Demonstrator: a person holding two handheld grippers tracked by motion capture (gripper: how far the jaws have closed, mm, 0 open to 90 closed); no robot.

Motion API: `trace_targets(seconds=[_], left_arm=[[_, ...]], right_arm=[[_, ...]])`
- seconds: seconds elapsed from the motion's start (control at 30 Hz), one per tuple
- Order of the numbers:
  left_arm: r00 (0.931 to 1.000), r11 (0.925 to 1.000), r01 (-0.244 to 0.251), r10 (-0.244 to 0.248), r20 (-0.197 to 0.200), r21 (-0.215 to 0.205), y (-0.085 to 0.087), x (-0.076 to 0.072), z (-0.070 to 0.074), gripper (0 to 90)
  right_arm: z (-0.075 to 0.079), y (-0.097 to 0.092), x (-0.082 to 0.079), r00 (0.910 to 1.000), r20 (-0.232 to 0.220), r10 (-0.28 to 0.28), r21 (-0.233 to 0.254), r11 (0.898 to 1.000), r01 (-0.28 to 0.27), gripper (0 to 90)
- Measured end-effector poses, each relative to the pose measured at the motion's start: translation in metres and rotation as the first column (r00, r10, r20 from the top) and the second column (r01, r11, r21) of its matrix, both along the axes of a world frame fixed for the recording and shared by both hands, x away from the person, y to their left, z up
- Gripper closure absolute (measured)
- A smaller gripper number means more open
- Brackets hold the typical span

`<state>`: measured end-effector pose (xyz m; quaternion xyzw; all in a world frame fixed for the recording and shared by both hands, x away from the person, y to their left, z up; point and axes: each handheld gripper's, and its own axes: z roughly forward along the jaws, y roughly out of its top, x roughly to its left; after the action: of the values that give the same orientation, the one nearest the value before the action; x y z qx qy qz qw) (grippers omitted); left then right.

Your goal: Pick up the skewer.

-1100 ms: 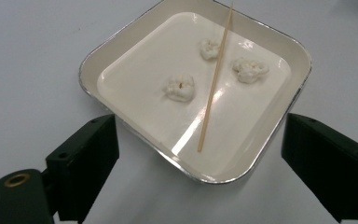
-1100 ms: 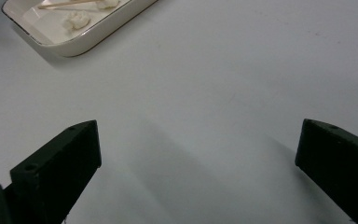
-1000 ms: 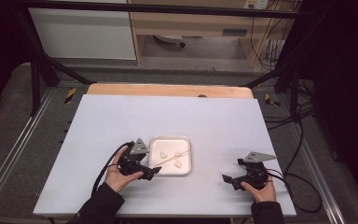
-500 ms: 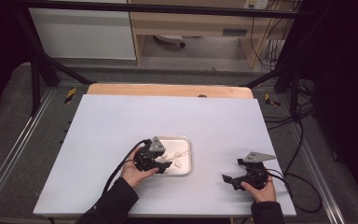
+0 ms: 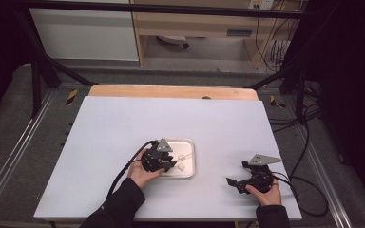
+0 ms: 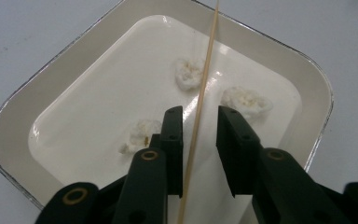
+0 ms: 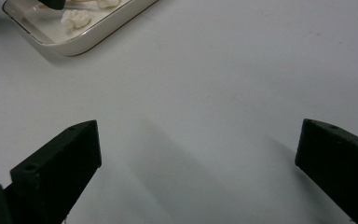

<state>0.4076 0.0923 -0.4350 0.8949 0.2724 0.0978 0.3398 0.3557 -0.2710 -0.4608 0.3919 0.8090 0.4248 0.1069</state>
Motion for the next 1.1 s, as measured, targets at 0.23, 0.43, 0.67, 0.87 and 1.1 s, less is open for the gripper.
trace_targets(seconds=[0.23, 0.43, 0.67, 0.87, 1.1], left_arm=[[0.9999, 1.0000, 0.005, -0.005, -0.012, 0.001, -0.001, 0.003, -0.005, 81.2], [0.9999, 0.9999, 0.009, -0.009, -0.013, -0.007, -0.001, 0.003, -0.005, 86.2], [0.9998, 0.9998, 0.012, -0.013, -0.015, -0.014, 0.000, 0.002, -0.006, 88.1], [0.9998, 0.9993, 0.018, -0.018, -0.011, -0.033, 0.002, -0.001, -0.002, 88.4], [0.9999, 0.9983, 0.014, -0.014, -0.002, -0.056, 0.009, -0.006, 0.007, 88.3]], right_arm=[[0.000, 0.000, 0.000, 1.0000, 0.001, 0.002, -0.001, 1.000, -0.002, 0.9], [0.000, 0.000, 0.000, 1.0000, 0.003, 0.004, -0.002, 1.000, -0.004, 0.9], [0.000, 0.000, 0.000, 1.0000, 0.003, 0.004, -0.002, 1.000, -0.004, 0.8], [0.000, 0.000, 0.000, 1.0000, 0.003, 0.003, -0.002, 1.000, -0.003, 0.8], [0.000, 0.000, 0.000, 0.9999, 0.010, 0.008, -0.006, 1.000, -0.008, 0.8]])
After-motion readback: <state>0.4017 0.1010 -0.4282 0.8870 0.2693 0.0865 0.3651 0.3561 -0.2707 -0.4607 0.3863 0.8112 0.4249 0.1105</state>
